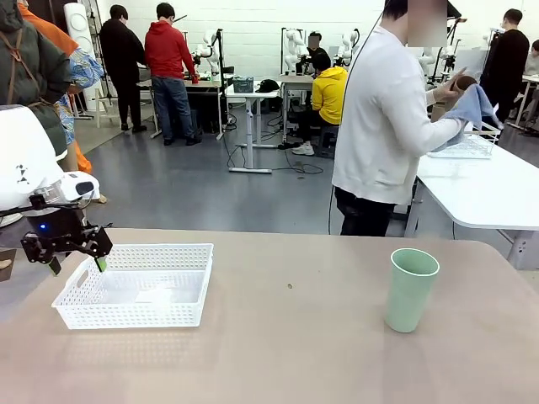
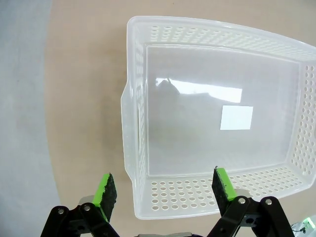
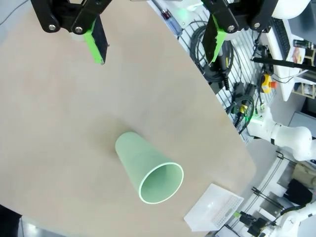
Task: Clean and organize the cups into the basket.
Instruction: Pick up the Organizing basket and move it to the center of the table, then pick up the Reusable plastic cup from the right side of the table and place it inside the Organizing basket.
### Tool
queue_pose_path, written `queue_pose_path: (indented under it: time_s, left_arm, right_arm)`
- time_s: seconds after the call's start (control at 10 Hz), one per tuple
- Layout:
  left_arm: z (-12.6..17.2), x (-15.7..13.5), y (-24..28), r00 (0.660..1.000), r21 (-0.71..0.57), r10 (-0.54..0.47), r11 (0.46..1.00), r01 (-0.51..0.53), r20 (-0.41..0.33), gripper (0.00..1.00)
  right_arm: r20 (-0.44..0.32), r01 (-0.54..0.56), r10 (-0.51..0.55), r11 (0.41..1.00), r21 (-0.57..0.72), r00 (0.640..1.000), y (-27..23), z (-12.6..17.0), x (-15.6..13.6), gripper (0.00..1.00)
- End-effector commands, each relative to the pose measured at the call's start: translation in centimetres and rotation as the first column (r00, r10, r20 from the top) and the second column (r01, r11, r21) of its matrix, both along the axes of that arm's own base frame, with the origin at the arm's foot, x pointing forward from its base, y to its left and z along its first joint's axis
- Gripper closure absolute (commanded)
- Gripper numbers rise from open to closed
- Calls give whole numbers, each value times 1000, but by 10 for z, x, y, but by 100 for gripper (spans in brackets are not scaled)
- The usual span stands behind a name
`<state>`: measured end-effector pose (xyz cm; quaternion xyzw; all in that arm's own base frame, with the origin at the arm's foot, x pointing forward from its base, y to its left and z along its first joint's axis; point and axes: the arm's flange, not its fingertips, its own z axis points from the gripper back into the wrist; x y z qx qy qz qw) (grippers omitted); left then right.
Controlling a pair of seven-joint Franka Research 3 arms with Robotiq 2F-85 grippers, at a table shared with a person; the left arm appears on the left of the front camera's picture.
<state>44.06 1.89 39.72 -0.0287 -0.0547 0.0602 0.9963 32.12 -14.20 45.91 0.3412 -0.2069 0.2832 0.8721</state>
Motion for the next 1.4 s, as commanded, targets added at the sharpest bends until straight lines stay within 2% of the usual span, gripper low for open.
queue_pose_path:
  time_s: [0.0,0.2,0.4,0.5,0.6,0.7,0.8,0.9,1.3]
  left_arm:
    - [1,0,-6,1000,24,-7,1000,7,-6,0]
    - [1,0,-6,1000,24,-7,1000,7,-6,0]
    - [1,0,-6,1000,24,-7,1000,7,-6,0]
    - [1,0,-6,1000,24,-7,1000,7,-6,0]
    - [1,0,-6,1000,24,-7,1000,7,-6,0]
    - [1,0,-6,1000,24,-7,1000,7,-6,0]
    - [1,0,-6,1000,24,-7,1000,7,-6,0]
    - [1,0,-6,1000,24,-7,1000,7,-6,0]
    - [1,0,-6,1000,24,-7,1000,7,-6,0]
  right_arm:
    - [119,-179,177,984,4,977,7,-16,6,0]
    - [146,-291,278,953,82,950,5,-52,30,0]
    - [170,-335,304,920,205,937,0,-93,60,0]
    - [225,-372,320,894,248,920,3,-99,64,0]
    - [275,-377,308,893,246,911,9,-99,63,0]
    - [282,-346,284,917,200,916,13,-100,61,0]
    - [242,-253,202,946,204,949,12,-92,58,0]
    - [250,-355,300,909,219,921,15,-110,60,0]
    - [250,-355,300,909,219,921,15,-110,60,0]
